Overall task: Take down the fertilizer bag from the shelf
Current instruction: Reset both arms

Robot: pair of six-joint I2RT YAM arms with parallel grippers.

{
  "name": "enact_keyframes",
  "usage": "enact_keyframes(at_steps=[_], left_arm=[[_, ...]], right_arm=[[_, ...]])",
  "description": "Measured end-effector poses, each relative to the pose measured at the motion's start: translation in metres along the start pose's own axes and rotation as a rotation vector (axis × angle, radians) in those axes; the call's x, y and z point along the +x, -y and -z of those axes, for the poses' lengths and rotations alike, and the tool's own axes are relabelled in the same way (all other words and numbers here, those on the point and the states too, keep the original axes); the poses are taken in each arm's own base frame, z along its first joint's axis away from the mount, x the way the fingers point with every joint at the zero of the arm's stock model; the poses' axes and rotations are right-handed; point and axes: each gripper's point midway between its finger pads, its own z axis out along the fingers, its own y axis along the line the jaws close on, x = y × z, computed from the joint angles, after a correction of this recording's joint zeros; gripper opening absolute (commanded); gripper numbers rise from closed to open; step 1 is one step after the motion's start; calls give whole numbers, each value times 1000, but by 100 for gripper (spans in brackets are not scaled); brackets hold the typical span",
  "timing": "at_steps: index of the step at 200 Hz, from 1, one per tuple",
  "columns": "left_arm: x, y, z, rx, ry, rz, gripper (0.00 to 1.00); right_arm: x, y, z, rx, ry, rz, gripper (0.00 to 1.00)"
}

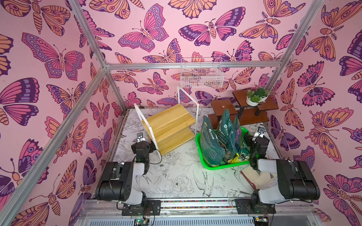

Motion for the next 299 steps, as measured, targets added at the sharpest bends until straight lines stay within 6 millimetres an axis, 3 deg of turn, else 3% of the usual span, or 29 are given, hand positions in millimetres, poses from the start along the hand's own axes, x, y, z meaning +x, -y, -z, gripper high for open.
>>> enact_keyframes(at_steps=[15, 58, 299], left_arm=[[4, -3, 0, -16, -11, -5, 100], [-15, -3, -2, -29, 45, 4, 100], [-16, -4, -1, -36, 48, 5, 100]], right_arm=[[0, 0, 0, 0, 0, 0, 99], [0, 0, 0, -2, 0, 0, 99], [0, -2, -1, -15, -6, 4, 99]])
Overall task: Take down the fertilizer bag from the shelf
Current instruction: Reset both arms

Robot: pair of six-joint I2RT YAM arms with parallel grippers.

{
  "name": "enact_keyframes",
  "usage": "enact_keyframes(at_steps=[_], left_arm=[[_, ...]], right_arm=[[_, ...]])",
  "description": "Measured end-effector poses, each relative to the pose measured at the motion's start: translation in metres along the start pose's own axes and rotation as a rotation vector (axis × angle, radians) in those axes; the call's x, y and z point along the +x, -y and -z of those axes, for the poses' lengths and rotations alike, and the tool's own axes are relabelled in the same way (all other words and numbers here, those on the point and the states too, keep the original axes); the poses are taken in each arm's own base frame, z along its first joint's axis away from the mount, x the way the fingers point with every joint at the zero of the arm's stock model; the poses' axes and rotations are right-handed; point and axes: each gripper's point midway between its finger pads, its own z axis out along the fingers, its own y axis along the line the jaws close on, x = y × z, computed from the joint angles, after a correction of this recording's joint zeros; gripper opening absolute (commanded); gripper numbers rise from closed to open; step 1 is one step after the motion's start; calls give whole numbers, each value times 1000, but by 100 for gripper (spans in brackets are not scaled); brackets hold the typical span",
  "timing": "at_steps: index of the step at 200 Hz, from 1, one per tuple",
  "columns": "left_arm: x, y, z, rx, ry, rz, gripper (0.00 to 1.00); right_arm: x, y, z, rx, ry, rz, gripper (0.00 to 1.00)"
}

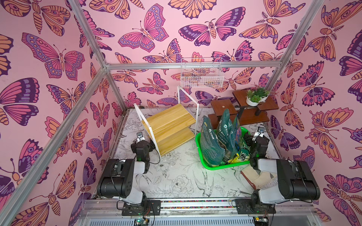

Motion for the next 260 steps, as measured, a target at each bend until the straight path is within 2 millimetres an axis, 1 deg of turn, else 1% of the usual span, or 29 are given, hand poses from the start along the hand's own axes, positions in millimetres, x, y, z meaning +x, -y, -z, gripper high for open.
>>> enact_keyframes(at_steps=[37, 67, 74, 85, 92, 96, 101, 107, 111, 117, 120, 136, 153, 159, 170, 174, 188, 193, 198, 200, 202, 260], left_arm=[[0, 0, 0, 0, 0, 0, 94], [0, 0, 0, 0, 1, 0, 85], [0, 0, 0, 0, 1, 0, 74], [-1, 0, 0, 0, 3, -1, 53], [-1, 0, 0, 0, 4, -1, 24], [-1, 0, 0, -1, 5, 5, 14], [-1, 0, 0, 0, 5, 2, 7], [-2, 0, 0, 0, 5, 1, 5], [-2, 0, 0, 0, 5, 2, 7], [-2, 0, 0, -1, 5, -2, 21], [-2, 0, 0, 0, 5, 0, 25], [-2, 0, 0, 0, 5, 1, 26], [-2, 0, 0, -1, 6, 4, 38], [-2, 0, 0, -1, 6, 4, 43], [-2, 0, 0, 0, 5, -5, 61], [-2, 0, 0, -3, 6, 1, 65], [-2, 0, 0, -4, 6, 0, 74], [-2, 0, 0, -4, 6, 3, 80], [-2, 0, 0, -3, 5, -1, 88], [-2, 0, 0, -4, 6, 3, 96], [-2, -1, 0, -5, 5, -5, 100], [-2, 0, 0, -9, 8, 0, 99]], right_arm=[[0, 0, 0, 0, 0, 0, 99], [0, 0, 0, 0, 0, 0, 99], [0, 0, 0, 0, 0, 0, 99], [0, 0, 0, 0, 0, 0, 99], [0, 0, 0, 0, 0, 0, 99], [0, 0, 0, 0, 0, 0, 99], [0, 0, 0, 0, 0, 0, 99], [0, 0, 0, 0, 0, 0, 99], [0, 0, 0, 0, 0, 0, 99], [0, 0, 0, 0, 0, 0, 99], [0, 0, 0, 0, 0, 0, 99], [0, 0, 0, 0, 0, 0, 99], [0, 0, 0, 0, 0, 0, 99], [0, 0, 0, 0, 0, 0, 99], [0, 0, 0, 0, 0, 0, 99], [0, 0, 0, 0, 0, 0, 99], [0, 0, 0, 0, 0, 0, 99], [0, 0, 0, 0, 0, 0, 99], [0, 0, 0, -1, 0, 0, 99], [0, 0, 0, 0, 0, 0, 99], [0, 0, 0, 0, 0, 0, 99], [0, 0, 0, 0, 0, 0, 99]])
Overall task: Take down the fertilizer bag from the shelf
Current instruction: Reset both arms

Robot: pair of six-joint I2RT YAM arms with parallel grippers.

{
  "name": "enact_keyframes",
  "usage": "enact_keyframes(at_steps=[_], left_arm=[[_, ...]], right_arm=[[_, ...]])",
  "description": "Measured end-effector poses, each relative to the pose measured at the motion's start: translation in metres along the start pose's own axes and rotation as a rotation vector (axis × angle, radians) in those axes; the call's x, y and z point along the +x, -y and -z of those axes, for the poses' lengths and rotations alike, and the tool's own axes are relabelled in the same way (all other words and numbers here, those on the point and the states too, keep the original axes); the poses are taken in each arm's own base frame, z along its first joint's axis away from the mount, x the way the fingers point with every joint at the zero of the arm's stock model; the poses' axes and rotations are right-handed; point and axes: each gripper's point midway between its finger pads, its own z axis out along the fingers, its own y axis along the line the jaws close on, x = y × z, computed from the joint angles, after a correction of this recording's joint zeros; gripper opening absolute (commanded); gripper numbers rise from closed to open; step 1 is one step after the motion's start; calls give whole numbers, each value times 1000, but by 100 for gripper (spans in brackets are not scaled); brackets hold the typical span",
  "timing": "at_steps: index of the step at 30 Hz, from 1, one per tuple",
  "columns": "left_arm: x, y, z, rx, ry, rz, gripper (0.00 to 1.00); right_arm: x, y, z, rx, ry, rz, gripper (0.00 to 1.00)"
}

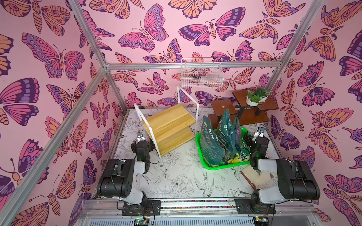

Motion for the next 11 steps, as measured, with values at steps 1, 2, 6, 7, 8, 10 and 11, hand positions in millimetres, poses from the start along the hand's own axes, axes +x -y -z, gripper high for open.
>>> enact_keyframes(at_steps=[1, 2, 6, 7, 8, 10, 11], left_arm=[[0, 0, 0, 0, 0, -1, 99], [0, 0, 0, 0, 0, 0, 99], [0, 0, 0, 0, 0, 0, 99], [0, 0, 0, 0, 0, 0, 99], [-1, 0, -1, 2, 0, 1, 99], [-3, 1, -2, 8, 3, 3, 99], [-4, 1, -2, 10, 5, 5, 99]], right_arm=[[0, 0, 0, 0, 0, 0, 99], [0, 0, 0, 0, 0, 0, 99], [0, 0, 0, 0, 0, 0, 99], [0, 0, 0, 0, 0, 0, 99], [0, 0, 0, 0, 0, 0, 99], [0, 0, 0, 0, 0, 0, 99], [0, 0, 0, 0, 0, 0, 99]])
